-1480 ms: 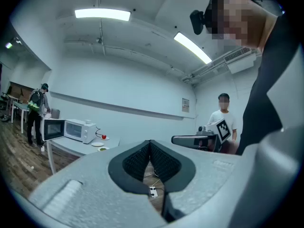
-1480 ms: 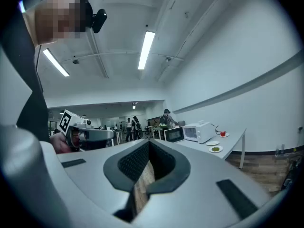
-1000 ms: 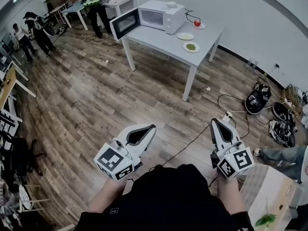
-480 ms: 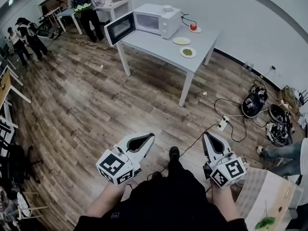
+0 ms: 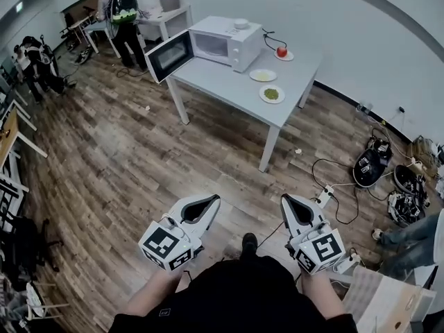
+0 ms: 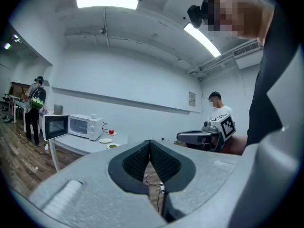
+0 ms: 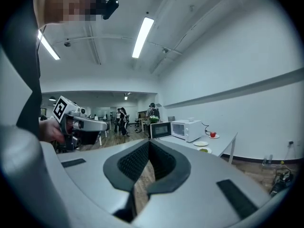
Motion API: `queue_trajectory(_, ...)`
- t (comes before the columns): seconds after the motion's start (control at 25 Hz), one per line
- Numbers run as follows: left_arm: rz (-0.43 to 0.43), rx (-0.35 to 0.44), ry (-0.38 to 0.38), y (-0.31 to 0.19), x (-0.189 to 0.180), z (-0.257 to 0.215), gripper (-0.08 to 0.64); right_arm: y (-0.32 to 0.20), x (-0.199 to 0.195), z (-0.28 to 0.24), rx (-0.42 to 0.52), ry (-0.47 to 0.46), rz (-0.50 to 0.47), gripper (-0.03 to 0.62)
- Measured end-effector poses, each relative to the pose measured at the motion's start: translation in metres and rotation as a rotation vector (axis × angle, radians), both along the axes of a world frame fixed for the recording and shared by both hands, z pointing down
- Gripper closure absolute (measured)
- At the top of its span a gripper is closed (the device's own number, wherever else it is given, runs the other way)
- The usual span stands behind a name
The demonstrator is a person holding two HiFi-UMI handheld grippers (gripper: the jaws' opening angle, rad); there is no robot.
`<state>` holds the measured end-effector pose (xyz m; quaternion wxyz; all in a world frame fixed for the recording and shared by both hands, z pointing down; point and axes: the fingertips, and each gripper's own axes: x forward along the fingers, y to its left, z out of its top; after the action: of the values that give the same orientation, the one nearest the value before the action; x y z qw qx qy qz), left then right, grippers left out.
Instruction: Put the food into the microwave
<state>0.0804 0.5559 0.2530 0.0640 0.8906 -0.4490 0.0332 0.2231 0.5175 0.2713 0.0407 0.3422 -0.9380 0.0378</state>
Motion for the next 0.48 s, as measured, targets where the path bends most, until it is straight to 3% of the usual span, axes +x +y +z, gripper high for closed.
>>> queue_trajectory(0.48, -0.047, 0.004, -0.022, -0.111, 0.038, -0.008, 0.552, -0.108, 0.038, 0.0, 0.012, 0.018, -0.046, 0.581)
